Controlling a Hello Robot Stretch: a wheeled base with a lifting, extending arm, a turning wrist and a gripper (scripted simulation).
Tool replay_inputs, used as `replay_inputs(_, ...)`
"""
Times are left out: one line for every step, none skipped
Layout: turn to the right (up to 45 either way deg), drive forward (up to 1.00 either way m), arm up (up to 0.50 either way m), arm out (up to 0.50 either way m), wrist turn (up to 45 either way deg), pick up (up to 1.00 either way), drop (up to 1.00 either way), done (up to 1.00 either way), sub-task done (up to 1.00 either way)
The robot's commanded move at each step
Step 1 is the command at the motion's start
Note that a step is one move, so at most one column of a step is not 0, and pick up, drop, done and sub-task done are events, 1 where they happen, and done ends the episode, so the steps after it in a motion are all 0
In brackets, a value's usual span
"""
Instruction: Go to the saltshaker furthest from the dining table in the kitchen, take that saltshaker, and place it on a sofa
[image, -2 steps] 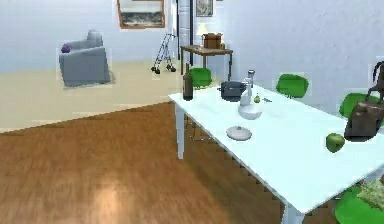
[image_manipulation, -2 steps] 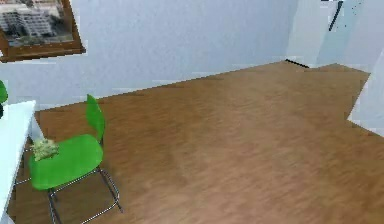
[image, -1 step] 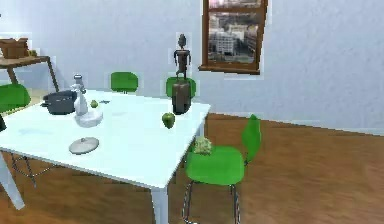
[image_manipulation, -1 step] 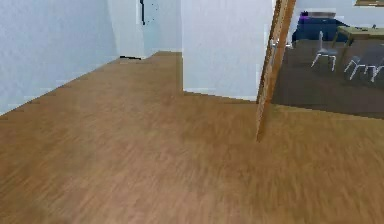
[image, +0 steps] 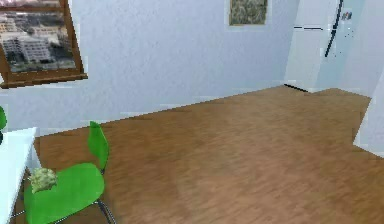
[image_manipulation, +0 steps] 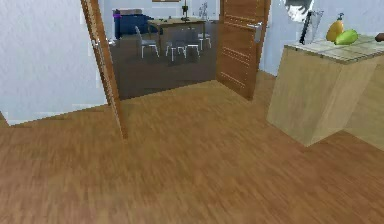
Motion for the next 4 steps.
replay_inputs(12.0,0.0,0.0,0.0,0.0,0.0,0.0,0.0,0.0)
replay_inputs(0.0,0.9,0.0,0.0,0.0,0.0,0.0,0.0,0.0)
replay_inputs(-30.0,0.0,0.0,0.0,0.0,0.0,0.0,0.0,0.0)
replay_inputs(0.0,0.2,0.0,0.0,0.0,0.0,0.0,0.0,0.0)
